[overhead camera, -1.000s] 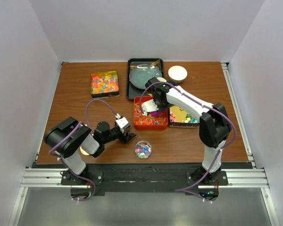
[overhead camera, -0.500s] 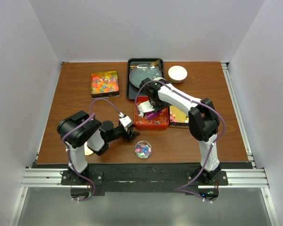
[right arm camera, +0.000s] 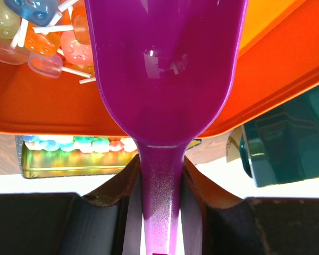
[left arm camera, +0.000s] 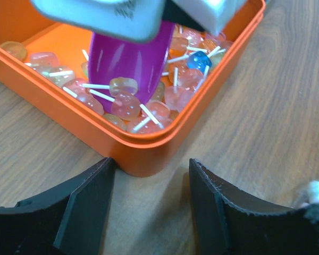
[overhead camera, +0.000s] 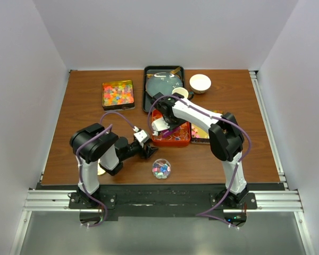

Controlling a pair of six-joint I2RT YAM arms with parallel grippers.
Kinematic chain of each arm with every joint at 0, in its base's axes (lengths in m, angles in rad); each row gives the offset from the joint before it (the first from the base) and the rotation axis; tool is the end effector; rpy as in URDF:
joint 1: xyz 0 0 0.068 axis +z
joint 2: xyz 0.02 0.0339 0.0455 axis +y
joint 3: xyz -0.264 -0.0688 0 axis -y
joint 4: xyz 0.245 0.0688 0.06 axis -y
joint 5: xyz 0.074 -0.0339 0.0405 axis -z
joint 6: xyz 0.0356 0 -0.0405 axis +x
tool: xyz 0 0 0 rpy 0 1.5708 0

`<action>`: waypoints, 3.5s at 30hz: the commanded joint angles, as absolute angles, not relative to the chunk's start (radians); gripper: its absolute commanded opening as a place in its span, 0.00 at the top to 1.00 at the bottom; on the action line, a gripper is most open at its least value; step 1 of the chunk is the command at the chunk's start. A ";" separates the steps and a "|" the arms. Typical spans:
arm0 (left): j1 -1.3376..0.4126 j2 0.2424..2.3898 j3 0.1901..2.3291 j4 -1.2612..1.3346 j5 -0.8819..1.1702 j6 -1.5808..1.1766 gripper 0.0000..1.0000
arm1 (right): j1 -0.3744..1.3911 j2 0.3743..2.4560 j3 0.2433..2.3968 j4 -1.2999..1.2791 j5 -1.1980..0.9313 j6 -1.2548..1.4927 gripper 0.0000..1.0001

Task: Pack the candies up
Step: Scoop the fake candies from the storage box, then place the fake candies in the packing bottle.

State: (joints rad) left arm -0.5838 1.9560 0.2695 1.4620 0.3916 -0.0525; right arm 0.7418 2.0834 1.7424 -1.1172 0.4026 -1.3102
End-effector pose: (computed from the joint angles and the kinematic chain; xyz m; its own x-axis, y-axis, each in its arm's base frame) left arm 0.2051 -0.1517 0.0841 -0.2285 0.0928 -0.9691 0.8091 0.5718 -0.1360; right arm 0.3135 0.2684 0.2121 0.3805 -0.8571 0.3472 -0.8596 -0.4662 -0.2089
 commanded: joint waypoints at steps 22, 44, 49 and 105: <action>-0.580 1.896 0.291 1.477 0.333 -0.037 0.34 | 0.762 2.025 1.628 -1.063 -0.110 -1.389 1.00; -0.555 1.689 0.386 1.086 0.410 -0.005 0.30 | 0.641 2.013 1.660 -1.040 -0.428 -1.108 1.00; -0.552 1.606 0.416 0.936 0.423 0.083 0.29 | 0.612 2.010 1.640 -0.986 -0.457 -0.986 1.00; -0.299 1.325 0.698 0.238 0.341 0.192 0.14 | 0.828 1.480 1.380 -1.318 0.110 -1.043 1.00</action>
